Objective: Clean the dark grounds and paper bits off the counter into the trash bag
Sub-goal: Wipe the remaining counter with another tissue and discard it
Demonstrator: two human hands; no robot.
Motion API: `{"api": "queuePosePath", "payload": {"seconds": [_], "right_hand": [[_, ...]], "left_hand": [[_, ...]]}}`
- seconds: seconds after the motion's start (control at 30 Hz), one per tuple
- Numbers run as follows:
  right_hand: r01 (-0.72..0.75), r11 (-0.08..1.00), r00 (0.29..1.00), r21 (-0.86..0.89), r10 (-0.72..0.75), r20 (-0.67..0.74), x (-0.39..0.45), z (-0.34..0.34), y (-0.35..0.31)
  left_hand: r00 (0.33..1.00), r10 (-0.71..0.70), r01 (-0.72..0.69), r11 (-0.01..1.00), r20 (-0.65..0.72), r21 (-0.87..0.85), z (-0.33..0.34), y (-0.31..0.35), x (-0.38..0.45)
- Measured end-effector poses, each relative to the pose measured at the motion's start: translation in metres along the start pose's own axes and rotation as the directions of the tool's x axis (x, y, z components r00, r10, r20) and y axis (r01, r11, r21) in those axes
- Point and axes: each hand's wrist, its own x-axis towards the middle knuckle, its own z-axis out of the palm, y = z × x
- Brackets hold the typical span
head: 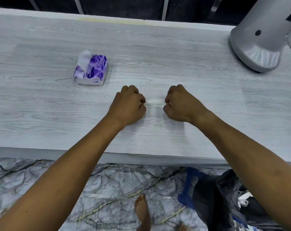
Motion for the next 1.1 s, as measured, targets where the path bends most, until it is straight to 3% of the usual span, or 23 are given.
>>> {"api": "queuePosePath", "payload": {"seconds": [0.17, 0.3, 0.37, 0.43, 0.5, 0.63, 0.8, 0.9, 1.1], "right_hand": [[-0.041, 0.984, 0.999, 0.173, 0.04, 0.009, -0.001, 0.007, 0.014], [0.065, 0.993, 0.998, 0.094, -0.063, -0.032, -0.001, 0.012, 0.015], [0.095, 0.992, 0.995, 0.084, -0.092, -0.033, 0.011, 0.007, 0.011], [0.143, 0.986, 0.989, 0.09, -0.139, -0.046, 0.036, -0.002, 0.0], [0.239, 0.968, 0.97, 0.074, -0.236, -0.052, 0.07, -0.007, -0.023], [0.435, 0.9, 0.9, 0.023, -0.434, -0.039, 0.124, 0.006, -0.104], [0.588, 0.807, 0.808, -0.061, -0.581, 0.096, 0.131, 0.045, -0.174], [0.657, 0.753, 0.753, 0.004, -0.657, 0.036, 0.122, 0.041, -0.15], [0.666, 0.741, 0.744, 0.082, -0.668, -0.01, 0.044, 0.014, -0.01]], "left_hand": [[0.998, -0.026, 0.032, 0.991, 0.05, -0.132, 0.002, -0.009, -0.007], [0.998, -0.055, 0.051, 0.988, -0.021, -0.149, -0.001, -0.016, -0.018], [0.997, -0.073, 0.074, 0.99, 0.02, -0.116, -0.005, -0.02, -0.016], [0.99, -0.126, 0.13, 0.989, 0.059, -0.064, -0.019, -0.027, -0.012], [0.974, -0.228, 0.228, 0.971, 0.011, -0.074, -0.039, -0.043, -0.018], [0.869, -0.42, 0.429, 0.903, -0.261, -0.022, -0.066, -0.094, -0.072], [0.712, -0.636, 0.665, 0.747, -0.297, -0.004, -0.038, -0.11, -0.13], [0.704, -0.657, 0.69, 0.723, -0.269, 0.041, -0.024, -0.077, -0.133], [0.797, -0.573, 0.587, 0.81, -0.191, 0.022, 0.026, 0.065, -0.11]]}}
